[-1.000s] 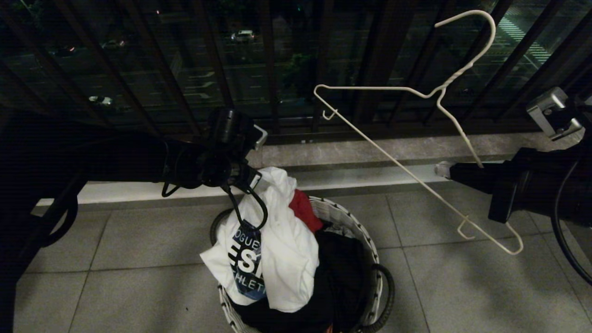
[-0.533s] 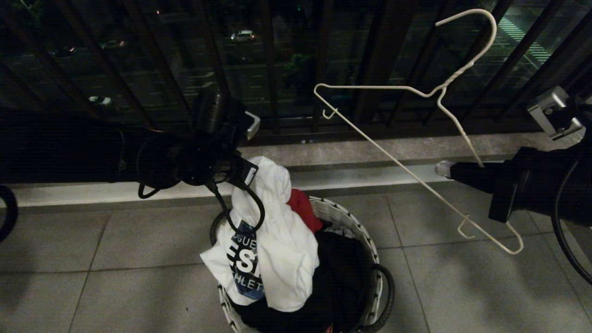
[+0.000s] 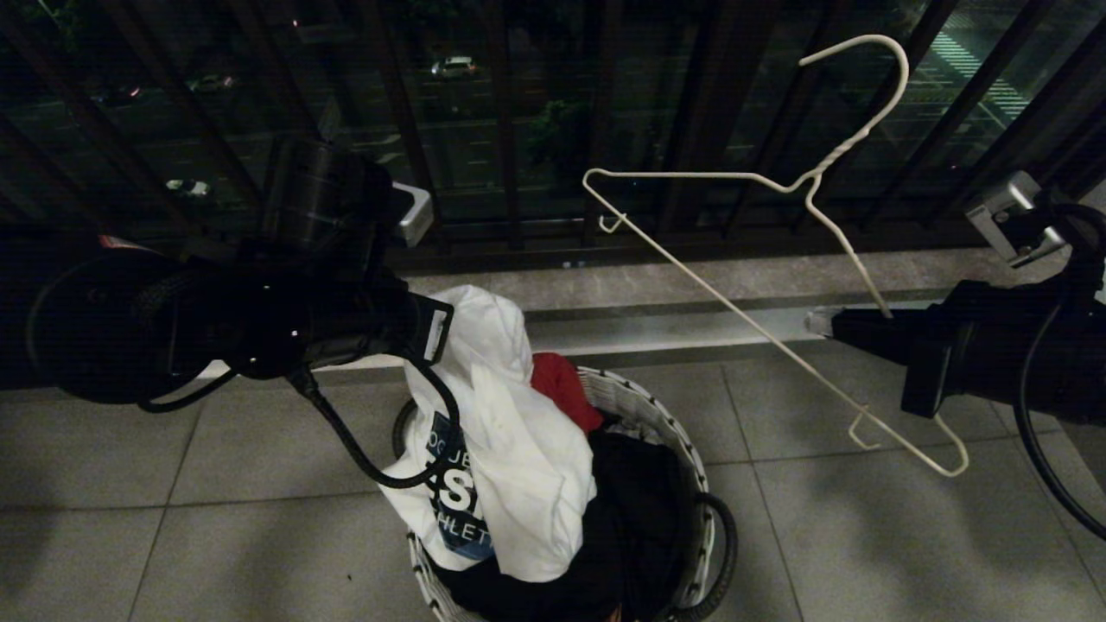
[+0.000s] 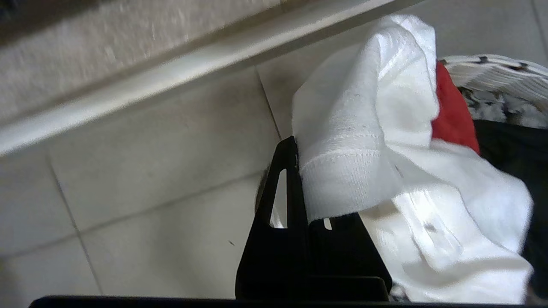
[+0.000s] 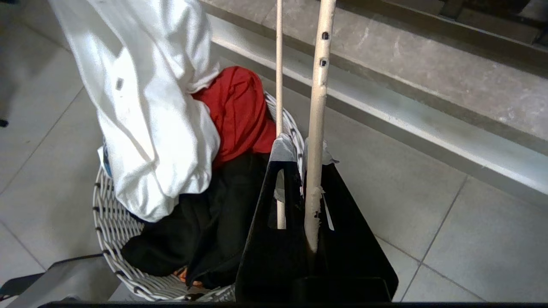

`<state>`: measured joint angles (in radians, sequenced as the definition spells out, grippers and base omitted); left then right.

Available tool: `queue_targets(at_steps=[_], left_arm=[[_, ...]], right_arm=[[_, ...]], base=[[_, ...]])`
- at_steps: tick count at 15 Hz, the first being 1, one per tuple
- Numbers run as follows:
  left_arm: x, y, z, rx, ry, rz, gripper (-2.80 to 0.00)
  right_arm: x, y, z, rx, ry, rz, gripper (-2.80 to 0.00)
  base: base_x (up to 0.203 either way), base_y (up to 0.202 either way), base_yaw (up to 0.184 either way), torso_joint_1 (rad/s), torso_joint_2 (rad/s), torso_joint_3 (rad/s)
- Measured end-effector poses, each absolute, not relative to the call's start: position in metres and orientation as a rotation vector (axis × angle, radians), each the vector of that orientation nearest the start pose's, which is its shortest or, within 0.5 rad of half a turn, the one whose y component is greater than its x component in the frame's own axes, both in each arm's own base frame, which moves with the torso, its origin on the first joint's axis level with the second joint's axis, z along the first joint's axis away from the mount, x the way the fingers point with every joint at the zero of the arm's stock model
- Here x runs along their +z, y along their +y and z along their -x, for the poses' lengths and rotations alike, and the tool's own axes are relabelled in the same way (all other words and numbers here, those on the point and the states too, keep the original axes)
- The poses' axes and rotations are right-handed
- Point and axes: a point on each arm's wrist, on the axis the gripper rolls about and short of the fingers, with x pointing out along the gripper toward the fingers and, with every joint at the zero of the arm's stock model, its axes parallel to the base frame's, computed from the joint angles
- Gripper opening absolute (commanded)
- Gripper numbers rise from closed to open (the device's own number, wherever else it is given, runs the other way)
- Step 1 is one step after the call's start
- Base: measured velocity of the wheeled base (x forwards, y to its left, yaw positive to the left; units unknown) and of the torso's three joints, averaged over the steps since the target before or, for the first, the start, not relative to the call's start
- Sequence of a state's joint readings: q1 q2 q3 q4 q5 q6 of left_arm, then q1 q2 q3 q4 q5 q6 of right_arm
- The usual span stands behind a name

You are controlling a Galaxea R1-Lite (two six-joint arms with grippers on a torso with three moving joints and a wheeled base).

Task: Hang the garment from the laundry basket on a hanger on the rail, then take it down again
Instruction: Pick up clothes from the basket

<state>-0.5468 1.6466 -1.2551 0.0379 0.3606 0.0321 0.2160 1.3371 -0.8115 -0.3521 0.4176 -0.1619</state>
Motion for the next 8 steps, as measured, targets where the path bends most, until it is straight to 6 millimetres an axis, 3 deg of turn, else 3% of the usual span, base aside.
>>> queue_targets(at_steps=[8], left_arm=[[0.2574, -0.1536, -0.2543, -0.208, 0.392, -0.209, -2.80]], right_arm=[[0.2474, 0.0573, -0.2189, 0.645, 0.147, 0.137, -2.80]], base=[[0.000, 0.000, 0.000, 0.000, 0.00, 0.000]])
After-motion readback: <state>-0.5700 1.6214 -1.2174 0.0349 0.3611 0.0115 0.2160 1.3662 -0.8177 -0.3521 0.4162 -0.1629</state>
